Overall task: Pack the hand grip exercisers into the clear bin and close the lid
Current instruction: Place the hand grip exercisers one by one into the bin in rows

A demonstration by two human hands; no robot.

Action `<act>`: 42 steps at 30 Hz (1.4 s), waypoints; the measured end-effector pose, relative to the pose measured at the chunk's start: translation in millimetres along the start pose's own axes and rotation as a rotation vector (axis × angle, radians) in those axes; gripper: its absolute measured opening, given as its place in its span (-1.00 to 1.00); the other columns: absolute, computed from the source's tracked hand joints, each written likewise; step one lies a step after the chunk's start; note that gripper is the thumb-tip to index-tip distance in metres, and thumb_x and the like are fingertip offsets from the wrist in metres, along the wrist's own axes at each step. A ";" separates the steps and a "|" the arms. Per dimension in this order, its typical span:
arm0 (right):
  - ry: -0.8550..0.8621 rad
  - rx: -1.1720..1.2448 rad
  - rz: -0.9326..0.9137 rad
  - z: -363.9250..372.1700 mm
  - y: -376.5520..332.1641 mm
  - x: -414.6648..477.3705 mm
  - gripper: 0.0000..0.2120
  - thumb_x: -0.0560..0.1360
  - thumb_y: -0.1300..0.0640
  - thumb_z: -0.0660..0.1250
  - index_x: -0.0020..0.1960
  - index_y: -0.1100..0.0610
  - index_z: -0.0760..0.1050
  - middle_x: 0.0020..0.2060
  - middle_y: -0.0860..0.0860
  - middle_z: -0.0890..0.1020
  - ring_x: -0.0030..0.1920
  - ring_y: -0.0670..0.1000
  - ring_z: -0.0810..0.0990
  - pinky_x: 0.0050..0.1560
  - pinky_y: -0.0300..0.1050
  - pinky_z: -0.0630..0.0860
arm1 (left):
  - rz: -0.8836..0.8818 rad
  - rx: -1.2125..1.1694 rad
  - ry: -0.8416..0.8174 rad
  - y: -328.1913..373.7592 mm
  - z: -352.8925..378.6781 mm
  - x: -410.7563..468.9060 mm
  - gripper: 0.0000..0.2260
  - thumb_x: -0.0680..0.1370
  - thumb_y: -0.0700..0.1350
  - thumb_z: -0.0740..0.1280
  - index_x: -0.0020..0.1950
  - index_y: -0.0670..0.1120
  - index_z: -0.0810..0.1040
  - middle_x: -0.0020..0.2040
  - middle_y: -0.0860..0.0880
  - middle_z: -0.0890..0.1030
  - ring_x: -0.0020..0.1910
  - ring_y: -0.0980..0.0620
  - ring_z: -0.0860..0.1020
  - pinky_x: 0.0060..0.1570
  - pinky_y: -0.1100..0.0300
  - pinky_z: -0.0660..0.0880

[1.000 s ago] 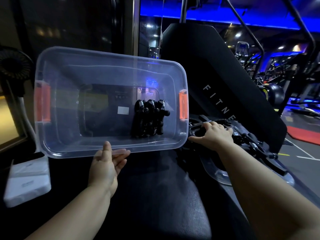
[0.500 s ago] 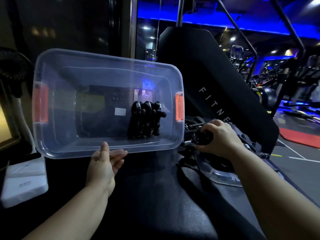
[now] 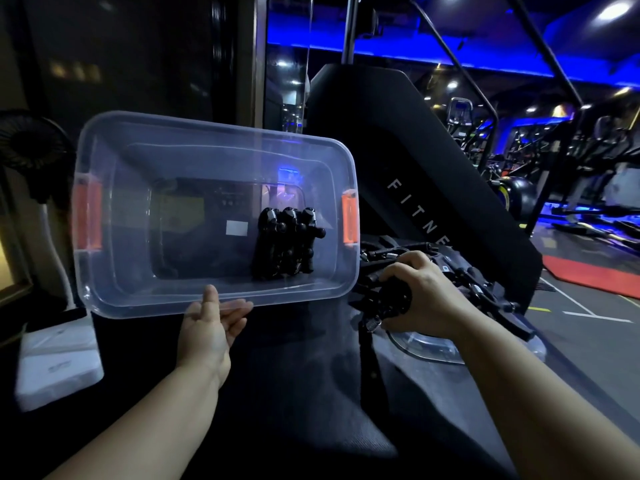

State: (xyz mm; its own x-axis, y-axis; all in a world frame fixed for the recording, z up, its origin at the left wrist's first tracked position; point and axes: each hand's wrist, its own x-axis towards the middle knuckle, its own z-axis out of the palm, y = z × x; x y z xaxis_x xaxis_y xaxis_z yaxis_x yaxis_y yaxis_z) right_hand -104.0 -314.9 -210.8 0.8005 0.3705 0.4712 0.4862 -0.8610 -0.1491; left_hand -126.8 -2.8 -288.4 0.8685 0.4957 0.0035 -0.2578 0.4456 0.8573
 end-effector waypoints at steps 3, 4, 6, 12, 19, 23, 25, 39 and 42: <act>0.005 0.071 0.021 3.6 -9.7 3.5 -0.39 0.10 -0.26 0.48 0.09 -0.06 0.52 0.14 -0.09 0.33 0.11 -0.02 0.41 0.11 -0.11 0.46 | -0.010 0.005 -0.002 0.4 -1.1 -0.5 -0.74 0.61 0.14 0.16 -0.04 -0.04 0.44 -0.31 -0.03 0.70 -0.26 0.06 0.69 -0.26 0.21 0.51; 0.013 0.095 0.048 6.5 -13.2 4.3 -0.47 0.18 -0.23 0.48 0.07 -0.05 0.50 0.14 -0.10 0.31 0.10 -0.03 0.42 0.10 -0.12 0.46 | -0.011 0.009 -0.004 0.7 -1.2 -0.7 -0.74 0.61 0.14 0.16 -0.04 -0.04 0.44 -0.31 -0.03 0.70 -0.26 0.06 0.69 -0.26 0.21 0.52; 0.087 0.124 0.084 15.2 -19.7 6.2 -0.63 0.34 -0.05 0.48 0.08 0.01 0.48 0.15 -0.06 0.32 0.07 0.01 0.48 0.09 -0.07 0.49 | -0.014 0.013 -0.003 1.0 -1.1 -1.0 -0.74 0.62 0.13 0.16 -0.03 -0.05 0.45 -0.31 -0.03 0.70 -0.27 0.06 0.69 -0.25 0.20 0.52; 0.240 0.348 0.325 41.3 -32.3 5.8 -0.33 0.49 0.25 0.28 0.43 -0.17 0.06 0.12 -0.03 0.45 -0.09 0.01 0.54 -0.14 -0.14 0.42 | -0.020 0.025 0.001 2.0 0.2 -1.3 -0.70 0.62 0.11 0.16 -0.05 -0.09 0.48 -0.28 -0.07 0.70 -0.29 0.06 0.69 -0.27 0.22 0.52; 0.309 0.260 0.586 52.6 -36.5 10.4 -0.50 0.48 0.08 0.29 0.36 0.14 0.22 0.00 0.14 0.53 -0.04 0.18 0.53 -0.10 -0.08 0.41 | -0.036 0.015 0.004 1.6 -0.7 0.5 -0.70 0.62 0.11 0.17 0.00 -0.12 0.46 -0.26 -0.09 0.70 -0.27 0.05 0.69 -0.28 0.23 0.53; 0.276 0.338 0.649 53.1 -39.4 13.1 -0.72 0.49 0.07 0.28 0.12 0.15 0.30 -0.02 0.12 0.47 -0.12 0.09 0.46 -0.15 -0.10 0.35 | -0.044 0.017 -0.006 0.9 -1.8 0.9 -0.66 0.61 0.12 0.17 0.03 -0.16 0.47 -0.23 -0.12 0.70 -0.25 0.04 0.69 -0.27 0.22 0.53; 0.233 0.330 0.675 54.2 -38.7 13.6 -0.74 0.51 0.05 0.26 0.08 0.11 0.24 -0.13 0.07 0.50 -0.20 0.07 0.45 -0.19 -0.09 0.34 | -0.046 0.019 -0.004 0.7 -2.1 1.2 -0.64 0.61 0.13 0.17 0.04 -0.17 0.47 -0.21 -0.13 0.70 -0.25 0.03 0.69 -0.29 0.23 0.54; 0.340 0.412 0.661 23.7 -45.2 10.9 -0.80 0.42 0.06 0.36 -0.11 -0.03 0.32 -0.30 -0.09 0.54 -0.33 -0.11 0.51 -0.39 -0.17 0.36 | -0.073 -0.011 -0.007 4.3 -1.6 -1.4 -0.68 0.62 0.13 0.15 0.07 -0.12 0.44 -0.26 -0.09 0.71 -0.23 0.03 0.69 -0.30 0.24 0.53; 0.407 0.462 0.575 7.5 -58.5 17.5 -0.81 0.40 -0.01 0.33 -0.04 -0.04 0.37 -0.29 -0.11 0.58 -0.28 -0.09 0.55 -0.37 -0.15 0.37 | -0.074 -0.025 -0.009 4.6 -1.6 -1.9 -0.70 0.62 0.12 0.16 0.02 -0.12 0.43 -0.26 -0.10 0.70 -0.25 0.03 0.69 -0.34 0.27 0.53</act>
State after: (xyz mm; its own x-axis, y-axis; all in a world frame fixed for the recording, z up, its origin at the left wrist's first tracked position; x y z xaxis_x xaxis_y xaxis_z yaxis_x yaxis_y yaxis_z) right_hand -115.9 -255.5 -200.3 0.8216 -0.3132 0.4763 0.2068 -0.6149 -0.7610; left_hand -130.3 -0.5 -285.3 0.8892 0.4543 -0.0546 -0.2033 0.4992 0.8423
